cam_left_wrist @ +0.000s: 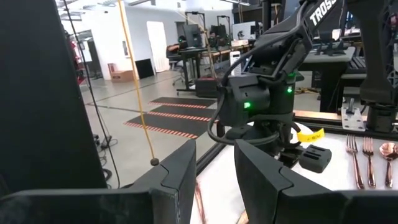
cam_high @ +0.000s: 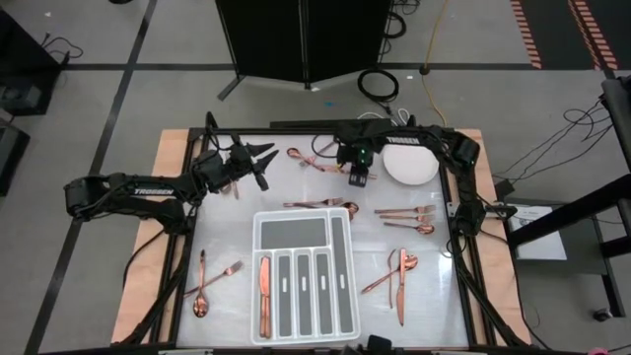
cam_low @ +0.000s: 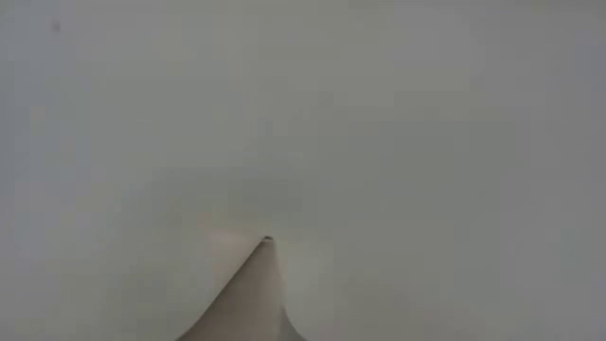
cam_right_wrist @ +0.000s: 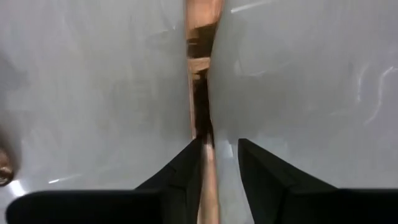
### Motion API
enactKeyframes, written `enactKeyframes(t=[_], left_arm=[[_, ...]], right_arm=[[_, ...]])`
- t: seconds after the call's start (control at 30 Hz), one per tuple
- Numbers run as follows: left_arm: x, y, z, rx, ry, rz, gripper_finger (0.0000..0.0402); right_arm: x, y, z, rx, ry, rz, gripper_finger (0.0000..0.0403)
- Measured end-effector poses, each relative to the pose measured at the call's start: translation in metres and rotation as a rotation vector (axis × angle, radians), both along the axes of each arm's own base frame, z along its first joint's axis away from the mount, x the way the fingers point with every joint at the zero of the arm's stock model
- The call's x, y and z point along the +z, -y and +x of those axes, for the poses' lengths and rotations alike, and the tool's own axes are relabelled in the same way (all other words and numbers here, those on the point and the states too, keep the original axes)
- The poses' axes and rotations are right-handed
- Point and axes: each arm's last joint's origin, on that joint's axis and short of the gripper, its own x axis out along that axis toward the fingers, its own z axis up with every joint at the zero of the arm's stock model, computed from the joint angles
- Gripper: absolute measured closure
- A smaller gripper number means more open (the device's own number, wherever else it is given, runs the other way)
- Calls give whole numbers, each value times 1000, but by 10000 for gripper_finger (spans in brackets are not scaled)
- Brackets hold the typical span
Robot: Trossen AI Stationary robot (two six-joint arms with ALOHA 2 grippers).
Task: Sort silverware
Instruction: Put the top knife into the silverware tray
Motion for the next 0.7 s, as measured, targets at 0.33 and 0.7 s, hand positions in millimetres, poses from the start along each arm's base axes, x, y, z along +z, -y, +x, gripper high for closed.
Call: enactKeyframes(t=[0.33, 0.7], left_arm=[[0, 0, 0, -16, 0, 1, 290], [0, 0, 0, -17, 0, 0, 290]], right_arm=[[2, -4, -3, -9, 8, -14, 312], [19, -5, -4, -9, 53, -29, 312]])
